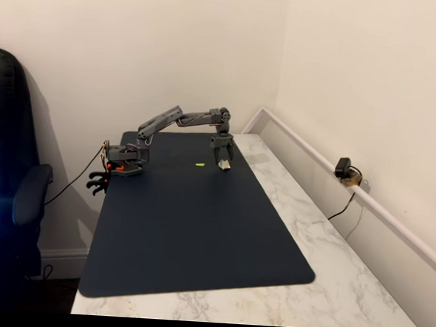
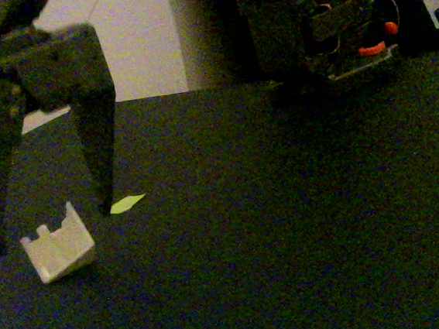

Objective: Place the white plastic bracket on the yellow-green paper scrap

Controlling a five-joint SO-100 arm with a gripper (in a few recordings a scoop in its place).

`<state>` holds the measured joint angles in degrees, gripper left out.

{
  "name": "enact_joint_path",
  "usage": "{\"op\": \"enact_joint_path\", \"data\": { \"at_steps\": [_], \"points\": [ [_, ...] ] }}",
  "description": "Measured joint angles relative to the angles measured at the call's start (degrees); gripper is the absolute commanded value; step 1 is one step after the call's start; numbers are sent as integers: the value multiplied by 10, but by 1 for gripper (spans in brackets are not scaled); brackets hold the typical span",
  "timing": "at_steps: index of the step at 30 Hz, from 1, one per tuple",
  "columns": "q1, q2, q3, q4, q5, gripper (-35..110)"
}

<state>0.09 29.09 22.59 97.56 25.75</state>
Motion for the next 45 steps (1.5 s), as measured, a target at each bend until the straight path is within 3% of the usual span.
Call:
{"op": "enact_joint_path", "data": {
  "at_steps": [15,23,28,37,45],
  "points": [
    [1,-33,-22,0,0,35],
    [1,-33,-23,0,1,7],
    [1,-33,-23,0,11,0],
    [1,-19,-6,0,5,0],
    [1,107,92,0,-3,0]
  ]
}}
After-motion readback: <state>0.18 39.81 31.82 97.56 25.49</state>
